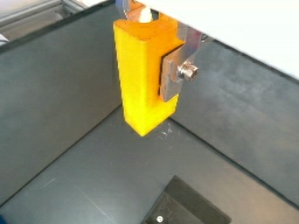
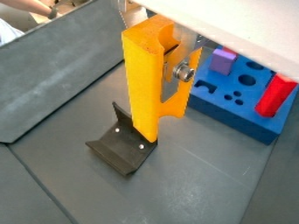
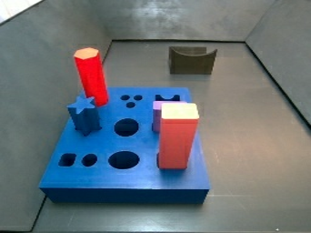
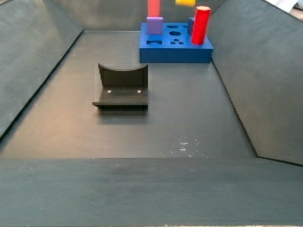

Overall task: Pick up the arch object. Move up. Move to above the board. Insert the arch object.
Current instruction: Move to above the board.

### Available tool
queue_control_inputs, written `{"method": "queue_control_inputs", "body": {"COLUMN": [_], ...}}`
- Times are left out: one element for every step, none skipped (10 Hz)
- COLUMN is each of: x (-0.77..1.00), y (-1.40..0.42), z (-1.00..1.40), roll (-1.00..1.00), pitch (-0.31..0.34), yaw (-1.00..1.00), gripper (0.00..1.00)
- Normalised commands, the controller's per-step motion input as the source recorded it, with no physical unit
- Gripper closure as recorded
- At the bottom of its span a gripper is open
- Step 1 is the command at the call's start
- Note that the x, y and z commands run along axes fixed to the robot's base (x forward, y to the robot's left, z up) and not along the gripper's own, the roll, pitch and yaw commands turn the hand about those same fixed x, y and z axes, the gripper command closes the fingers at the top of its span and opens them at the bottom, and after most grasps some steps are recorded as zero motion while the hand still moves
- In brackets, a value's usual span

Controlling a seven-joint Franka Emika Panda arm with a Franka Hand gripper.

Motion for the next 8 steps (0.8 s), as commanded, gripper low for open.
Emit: {"method": "queue_control_inputs", "body": {"x": [0.04, 0.04, 0.05, 0.06, 0.06, 0.07, 0.07, 0.08], "y": [-1.0, -1.0, -1.0, -1.0, -1.0, -1.0, -1.0, -1.0], "z": [0.07, 0.06, 0.07, 0.06, 0.06, 0.07, 0.07, 0.07], "roll": [0.01, 0.01, 0.04, 0.02, 0.02, 0.01, 0.0, -0.01], "pitch": [0.642, 0.622, 0.447, 0.363, 0.222, 0.16, 0.124, 0.109], "yaw": [0.27, 0.27, 0.19, 0.13, 0.07, 0.04, 0.03, 0.02], "gripper": [1.0, 1.0, 1.0, 1.0, 1.0, 1.0, 1.0, 1.0]}}
